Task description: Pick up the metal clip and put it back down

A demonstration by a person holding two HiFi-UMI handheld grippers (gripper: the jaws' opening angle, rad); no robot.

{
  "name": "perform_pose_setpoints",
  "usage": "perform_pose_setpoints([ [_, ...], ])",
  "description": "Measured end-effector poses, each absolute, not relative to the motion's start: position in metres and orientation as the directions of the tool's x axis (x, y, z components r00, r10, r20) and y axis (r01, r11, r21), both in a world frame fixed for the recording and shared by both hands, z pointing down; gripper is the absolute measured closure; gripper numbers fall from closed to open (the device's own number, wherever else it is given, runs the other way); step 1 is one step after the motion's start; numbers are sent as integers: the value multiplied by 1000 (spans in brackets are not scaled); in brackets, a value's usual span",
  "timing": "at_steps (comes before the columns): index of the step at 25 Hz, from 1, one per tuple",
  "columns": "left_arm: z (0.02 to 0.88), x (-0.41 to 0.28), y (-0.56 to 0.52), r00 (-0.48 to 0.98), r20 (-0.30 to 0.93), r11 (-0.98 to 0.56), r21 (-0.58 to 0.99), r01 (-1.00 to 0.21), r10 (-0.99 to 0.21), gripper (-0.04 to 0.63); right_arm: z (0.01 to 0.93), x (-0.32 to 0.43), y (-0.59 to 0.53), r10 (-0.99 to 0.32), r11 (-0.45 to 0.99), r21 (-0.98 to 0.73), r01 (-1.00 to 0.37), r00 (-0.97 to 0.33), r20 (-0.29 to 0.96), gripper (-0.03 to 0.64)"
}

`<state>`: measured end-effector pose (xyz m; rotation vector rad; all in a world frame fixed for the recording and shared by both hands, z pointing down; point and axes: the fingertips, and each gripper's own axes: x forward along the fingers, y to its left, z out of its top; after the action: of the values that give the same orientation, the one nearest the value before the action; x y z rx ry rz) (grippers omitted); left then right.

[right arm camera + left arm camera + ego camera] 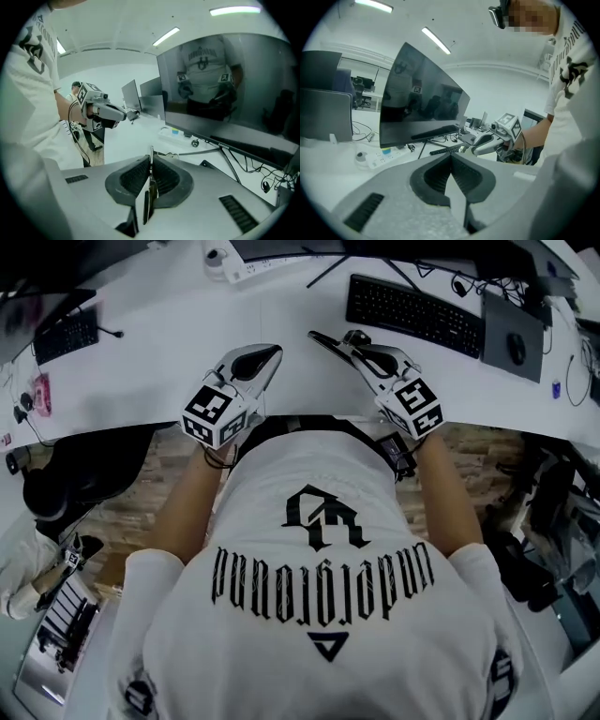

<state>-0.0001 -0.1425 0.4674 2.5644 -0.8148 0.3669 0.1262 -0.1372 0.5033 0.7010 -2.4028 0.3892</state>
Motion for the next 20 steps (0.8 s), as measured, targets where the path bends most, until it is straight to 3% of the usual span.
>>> perform_pose_setpoints([
  [8,416,-65,-139,795,298,-750,276,-601,-528,581,426,73,-132,-500,796,-32,-604,-687,527,588],
  [20,367,-113,-110,847,227,-823,215,-526,-481,581,368,17,-99,-606,747,28,-664,-664,437,588],
])
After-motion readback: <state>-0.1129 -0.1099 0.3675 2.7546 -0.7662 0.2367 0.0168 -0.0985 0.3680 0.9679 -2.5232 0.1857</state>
